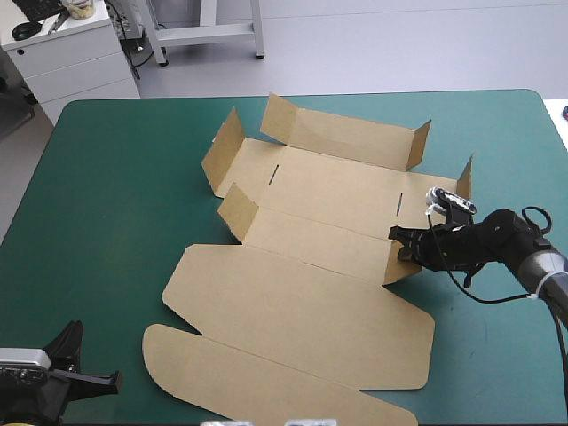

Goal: Fold the box

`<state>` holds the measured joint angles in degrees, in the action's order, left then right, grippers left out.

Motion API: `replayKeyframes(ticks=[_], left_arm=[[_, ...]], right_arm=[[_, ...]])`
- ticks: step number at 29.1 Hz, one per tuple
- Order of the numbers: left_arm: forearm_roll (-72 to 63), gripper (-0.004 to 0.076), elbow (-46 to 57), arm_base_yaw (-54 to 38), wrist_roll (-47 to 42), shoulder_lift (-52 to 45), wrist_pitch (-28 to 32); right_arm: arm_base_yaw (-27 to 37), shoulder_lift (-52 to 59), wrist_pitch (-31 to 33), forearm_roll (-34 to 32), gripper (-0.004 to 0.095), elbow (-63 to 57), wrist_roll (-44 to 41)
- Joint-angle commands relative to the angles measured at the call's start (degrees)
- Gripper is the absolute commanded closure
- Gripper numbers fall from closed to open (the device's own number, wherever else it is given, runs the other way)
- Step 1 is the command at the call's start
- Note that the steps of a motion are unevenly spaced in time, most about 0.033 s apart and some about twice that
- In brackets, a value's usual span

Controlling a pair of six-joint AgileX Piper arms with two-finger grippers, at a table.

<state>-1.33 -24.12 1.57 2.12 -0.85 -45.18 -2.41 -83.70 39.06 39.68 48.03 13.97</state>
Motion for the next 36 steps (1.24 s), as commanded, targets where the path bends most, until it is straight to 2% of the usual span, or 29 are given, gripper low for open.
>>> replayKeyframes(ticks=[1,6,13,18,23,28,36], left_arm=[[-0.2,0.0734,-1.4,0.4,0.0,1.3,4.4],[-0.2,0.0734,-1.4,0.4,0.0,1.3,4.4],[-0.2,0.0734,-1.4,0.4,0.0,1.3,4.4],[-0.2,0.0734,-1.4,0.4,0.1,1.3,4.4],[-0.2,0.0734,-1.4,0.4,0.1,1.3,4.4],[-0.2,0.0734,-1.4,0.4,0.1,1.3,4.4],[-0.2,0.0734,-1.4,0.4,0.1,1.3,4.4]], right_arm=[[-0.3,1.7,0.9,0.9,0.0915,1.8,2.9],[-0.3,1.7,3.1,-0.4,0.0915,3.4,9.7],[-0.3,-0.9,6.7,-9.5,0.0915,9.2,10.0],[-1.4,-6.8,13.0,-12.7,0.0915,17.5,10.2],[-6.8,-14.3,21.0,-21.0,0.0915,29.0,12.4],[-12.9,-19.6,24.3,-29.0,0.0928,38.6,16.2],[-19.9,-26.0,24.5,-30.4,0.0928,53.1,29.7]])
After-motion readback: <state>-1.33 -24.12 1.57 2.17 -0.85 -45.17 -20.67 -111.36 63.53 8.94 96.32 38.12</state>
